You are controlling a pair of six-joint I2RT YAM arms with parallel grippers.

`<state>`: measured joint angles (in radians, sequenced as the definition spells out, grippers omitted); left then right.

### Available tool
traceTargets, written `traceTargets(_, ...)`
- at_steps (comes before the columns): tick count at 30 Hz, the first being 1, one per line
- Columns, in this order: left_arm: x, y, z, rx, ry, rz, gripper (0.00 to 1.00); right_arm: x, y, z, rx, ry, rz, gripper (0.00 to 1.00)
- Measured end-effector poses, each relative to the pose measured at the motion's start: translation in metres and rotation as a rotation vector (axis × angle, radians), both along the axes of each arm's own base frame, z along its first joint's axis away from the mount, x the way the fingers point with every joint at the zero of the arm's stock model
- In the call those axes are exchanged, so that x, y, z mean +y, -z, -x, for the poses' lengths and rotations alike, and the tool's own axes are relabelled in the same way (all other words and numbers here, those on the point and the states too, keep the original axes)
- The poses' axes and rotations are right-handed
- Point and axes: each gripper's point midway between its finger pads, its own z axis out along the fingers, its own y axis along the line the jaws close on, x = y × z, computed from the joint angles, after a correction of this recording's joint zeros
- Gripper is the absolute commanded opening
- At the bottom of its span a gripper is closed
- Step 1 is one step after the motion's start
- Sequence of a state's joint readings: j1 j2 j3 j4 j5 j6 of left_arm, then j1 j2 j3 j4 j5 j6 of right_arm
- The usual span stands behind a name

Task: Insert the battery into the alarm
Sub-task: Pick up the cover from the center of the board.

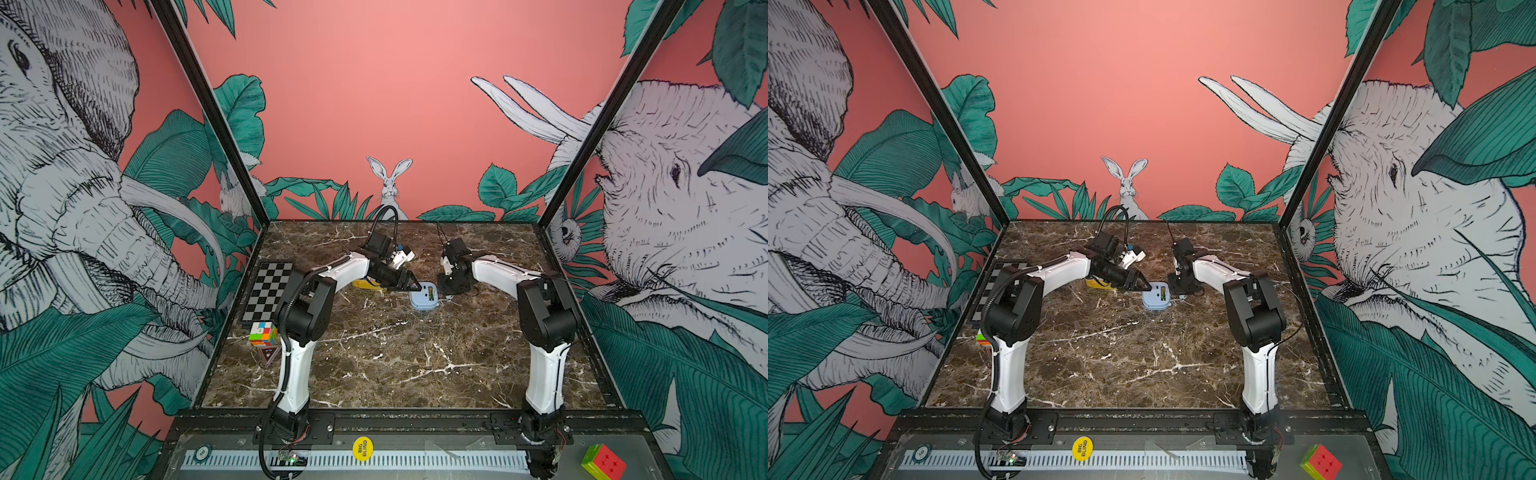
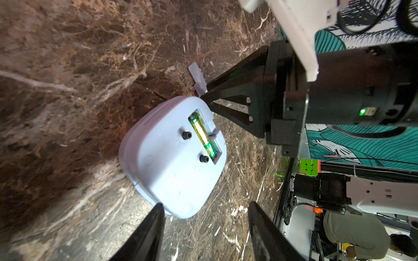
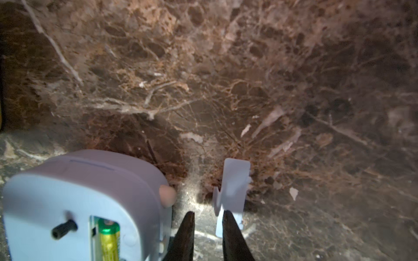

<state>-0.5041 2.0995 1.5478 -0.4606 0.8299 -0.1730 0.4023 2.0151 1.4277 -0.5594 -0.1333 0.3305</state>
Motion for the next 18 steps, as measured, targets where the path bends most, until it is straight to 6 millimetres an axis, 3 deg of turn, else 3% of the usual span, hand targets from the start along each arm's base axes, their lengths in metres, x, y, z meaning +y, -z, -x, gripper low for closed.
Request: traceTargets(18, -0.0005, -0.0027, -0.0021, -0.007, -0.002, -0.001, 0.60, -0.0006, 0.0077, -0.0086, 0.005, 0.015, 0.008, 0.10)
